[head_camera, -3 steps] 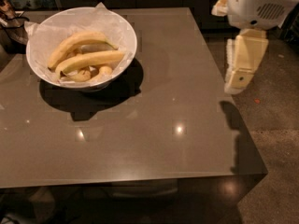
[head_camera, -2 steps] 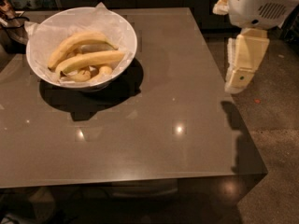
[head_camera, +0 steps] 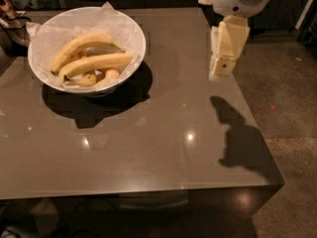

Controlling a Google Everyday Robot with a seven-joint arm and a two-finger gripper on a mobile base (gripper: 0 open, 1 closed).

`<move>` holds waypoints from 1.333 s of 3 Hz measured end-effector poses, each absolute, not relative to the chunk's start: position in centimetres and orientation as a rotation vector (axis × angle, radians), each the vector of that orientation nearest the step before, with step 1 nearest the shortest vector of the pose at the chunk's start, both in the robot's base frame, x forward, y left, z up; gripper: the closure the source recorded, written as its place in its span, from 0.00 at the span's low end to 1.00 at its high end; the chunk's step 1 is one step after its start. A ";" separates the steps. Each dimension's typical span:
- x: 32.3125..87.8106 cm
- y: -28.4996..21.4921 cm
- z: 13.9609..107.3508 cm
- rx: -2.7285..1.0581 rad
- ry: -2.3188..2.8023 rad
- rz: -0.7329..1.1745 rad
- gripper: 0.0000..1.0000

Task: Pick banana from white bowl

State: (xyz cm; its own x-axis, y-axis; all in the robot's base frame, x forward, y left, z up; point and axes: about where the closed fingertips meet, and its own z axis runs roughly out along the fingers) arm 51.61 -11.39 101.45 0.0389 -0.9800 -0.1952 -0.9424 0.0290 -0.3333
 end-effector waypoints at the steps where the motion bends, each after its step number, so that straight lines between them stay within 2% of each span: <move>1: 54.3 -7.7 102.2 -2.041 1.845 -0.138 0.00; 3: 55.3 -6.3 102.3 -2.026 1.779 -0.102 0.00; 4: 57.3 -3.7 101.7 -2.097 1.706 -0.077 0.00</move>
Offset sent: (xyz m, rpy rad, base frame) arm 0.0221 0.0302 0.0063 -0.0111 -0.0090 0.0762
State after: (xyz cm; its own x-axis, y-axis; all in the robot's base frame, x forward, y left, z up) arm 57.26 -3.68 101.68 0.2404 -0.9443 -0.2250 -0.9202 -0.1479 -0.3624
